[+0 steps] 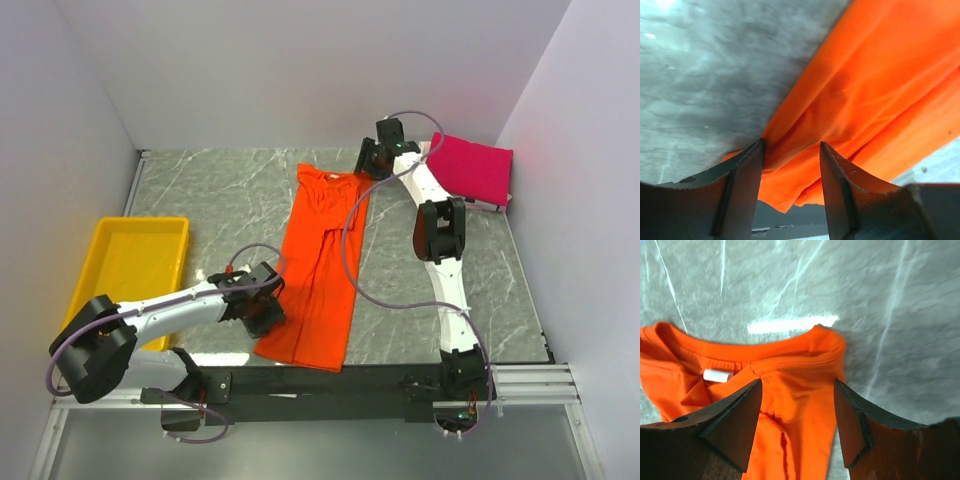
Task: Fold and stack the t-shirts
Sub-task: Fold the tshirt
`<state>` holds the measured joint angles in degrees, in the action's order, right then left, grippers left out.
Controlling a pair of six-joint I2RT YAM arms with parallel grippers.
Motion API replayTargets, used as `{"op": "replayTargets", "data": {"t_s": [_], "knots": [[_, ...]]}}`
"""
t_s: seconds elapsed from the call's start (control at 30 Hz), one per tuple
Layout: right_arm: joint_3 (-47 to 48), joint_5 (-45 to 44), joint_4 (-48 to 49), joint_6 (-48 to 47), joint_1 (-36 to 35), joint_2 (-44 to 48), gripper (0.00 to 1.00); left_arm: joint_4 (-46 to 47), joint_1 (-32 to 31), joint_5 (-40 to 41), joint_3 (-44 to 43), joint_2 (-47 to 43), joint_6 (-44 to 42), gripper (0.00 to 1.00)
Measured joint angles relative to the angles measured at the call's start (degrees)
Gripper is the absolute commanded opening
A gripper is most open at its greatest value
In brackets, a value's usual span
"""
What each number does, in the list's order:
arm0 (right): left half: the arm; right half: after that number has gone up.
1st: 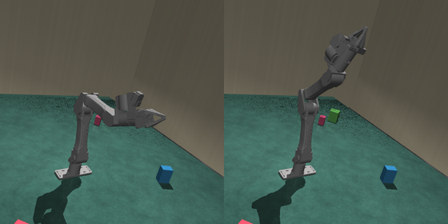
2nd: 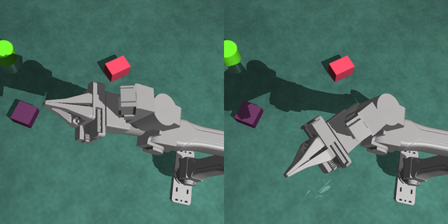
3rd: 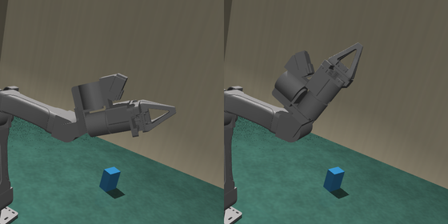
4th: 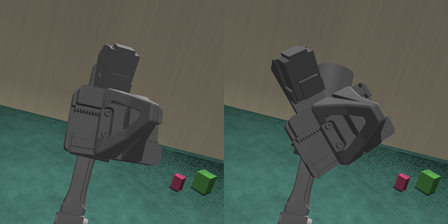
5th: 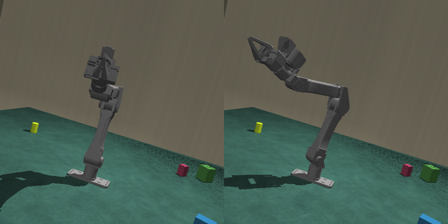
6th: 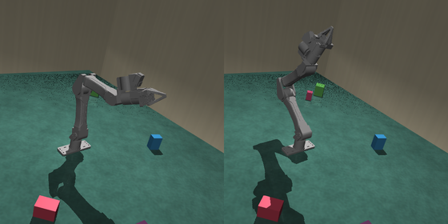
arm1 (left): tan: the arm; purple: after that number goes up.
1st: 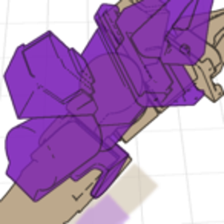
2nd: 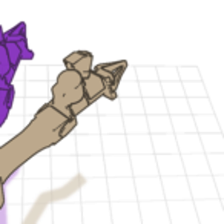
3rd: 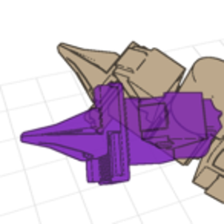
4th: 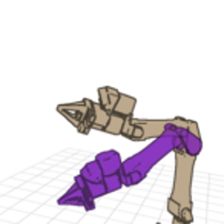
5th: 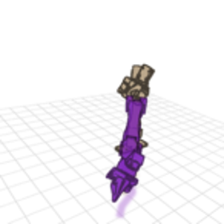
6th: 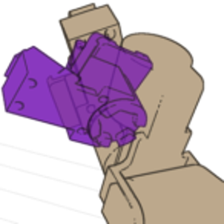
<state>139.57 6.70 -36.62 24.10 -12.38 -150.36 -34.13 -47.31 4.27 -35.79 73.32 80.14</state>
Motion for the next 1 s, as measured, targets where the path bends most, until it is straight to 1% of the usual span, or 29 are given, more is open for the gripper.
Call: {"op": "replayTargets", "data": {"t_s": [0.07,0.17,0.2,0.23,0.3,0.33,0.4,0.43,0.47,0.57,0.6,0.67,0.7,0.77,0.8,0.83,0.9,1.0], "knots": [[0.26,0.04,0.37,0.0,0.42,0.0,0.67,0.63,-0.22,-0.76,0.0,-0.07,-0.46,0.55],[0.28,0.0,0.63,0.04,0.72,0.02,0.68,0.83,-0.46,-1.14,-0.04,-1.03,-1.75,0.59],[0.22,-0.04,0.61,0.07,0.76,0.2,0.69,0.31,-0.48,-0.98,-0.17,-1.53,-2.29,0.62],[-0.17,-0.2,0.63,0.11,0.74,0.52,0.7,-0.92,-0.48,-0.22,-0.68,-2.27,-2.97,0.67],[-1.77,-0.94,0.0,0.35,0.66,2.34,0.7,-4.42,-0.5,2.1,-2.62,-4.26,-3.67,0.71],[-2.6,-1.33,-0.44,0.46,0.63,3.39,0.7,-5.77,-0.39,3.3,-3.69,-5.38,-4.02,0.78],[-7.93,-2.43,-1.14,1.36,0.42,8.98,0.69,-8.31,0.17,5.86,-6.05,-8.0,-4.55,0.8],[-11.74,-2.99,-1.16,1.88,0.26,12.52,0.69,-9.11,0.52,6.73,-6.93,-9.05,-4.59,0.83],[-16.26,-3.61,-1.44,2.49,0.0,17.14,0.68,-9.84,0.85,7.69,-7.65,-9.97,-4.61,0.83],[-31.87,-5.55,0.76,4.74,-1.9,32.72,0.68,-11.87,1.49,9.18,-7.76,-11.04,-4.5,0.8],[-38.23,-6.56,1.64,5.6,-3.45,39.21,0.67,-12.33,1.64,9.14,-7.23,-11.02,-4.48,0.79],[-51.3,-8.37,4.31,7.93,-8.04,51.32,0.67,-12.72,1.75,8.96,-5.31,-11.47,-4.44,0.75],[-57.13,-8.85,5.11,9.18,-11.04,56.74,0.65,-12.61,1.79,8.63,-3.52,-12.39,-4.42,0.72],[-69.35,-8.81,8.61,12.57,-17.9,65.75,0.63,-12.96,1.88,7.78,0.0,-15.04,-4.46,0.69],[-75.28,-8.57,9.68,14.27,-21.35,69.46,0.63,-13.44,1.95,7.32,1.46,-16.46,-4.55,0.67],[-81.07,-8.28,10.4,16.35,-24.5,72.37,0.63,-13.92,1.97,6.88,2.51,-17.68,-4.63,0.67],[-90.64,-7.74,10.23,20.26,-29.14,76.32,0.61,-13.86,2.08,6.03,3.78,-19.15,-5.35,0.66],[-101.15,-7.69,9.01,26.21,-34.69,80.41,0.6,-12.94,2.08,4.63,5.03,-19.61,-6.27,0.65]]}}
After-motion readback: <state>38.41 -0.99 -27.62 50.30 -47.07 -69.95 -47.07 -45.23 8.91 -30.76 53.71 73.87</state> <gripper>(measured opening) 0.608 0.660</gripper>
